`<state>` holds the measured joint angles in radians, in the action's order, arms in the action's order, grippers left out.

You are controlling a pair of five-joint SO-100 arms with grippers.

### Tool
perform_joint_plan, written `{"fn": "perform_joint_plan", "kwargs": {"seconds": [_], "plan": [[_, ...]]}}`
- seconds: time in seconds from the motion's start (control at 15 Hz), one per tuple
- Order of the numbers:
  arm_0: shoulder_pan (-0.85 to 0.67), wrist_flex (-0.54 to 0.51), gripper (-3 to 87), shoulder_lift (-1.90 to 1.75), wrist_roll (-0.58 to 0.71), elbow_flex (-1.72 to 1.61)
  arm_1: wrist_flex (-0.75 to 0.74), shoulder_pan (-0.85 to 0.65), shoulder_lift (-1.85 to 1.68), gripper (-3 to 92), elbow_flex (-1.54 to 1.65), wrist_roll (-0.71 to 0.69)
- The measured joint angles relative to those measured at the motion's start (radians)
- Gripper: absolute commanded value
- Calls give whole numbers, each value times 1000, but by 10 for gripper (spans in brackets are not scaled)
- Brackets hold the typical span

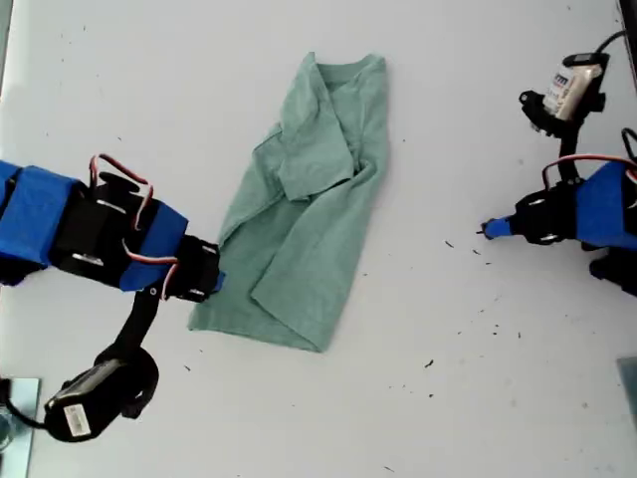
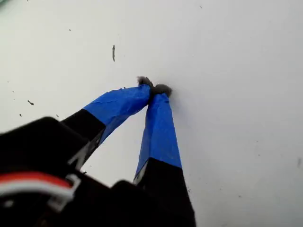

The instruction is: Fold t shirt

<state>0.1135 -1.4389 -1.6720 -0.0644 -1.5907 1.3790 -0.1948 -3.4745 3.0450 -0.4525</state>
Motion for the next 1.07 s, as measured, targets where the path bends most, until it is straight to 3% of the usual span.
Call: {"fn": "perform_joint_plan", "kwargs": {"seconds": [0.27, 0.4, 0.47, 0.53, 0.67, 0.93, 1.07], "plan": [[-20, 0, -1, 344, 141, 485, 0, 0, 0, 19, 0, 0], [-28, 60, -2, 572, 207, 672, 0, 0, 0, 19, 0, 0], [-38, 100, 57, 649, 239, 695, 0, 0, 0, 19, 0, 0], [-49, 158, 192, 696, 285, 699, 0, 0, 0, 19, 0, 0], [-52, 244, 278, 747, 373, 709, 0, 0, 0, 19, 0, 0], [-51, 232, 283, 525, 446, 693, 0, 0, 0, 19, 0, 0], [-51, 137, 269, 230, 442, 643, 0, 0, 0, 19, 0, 0]]}}
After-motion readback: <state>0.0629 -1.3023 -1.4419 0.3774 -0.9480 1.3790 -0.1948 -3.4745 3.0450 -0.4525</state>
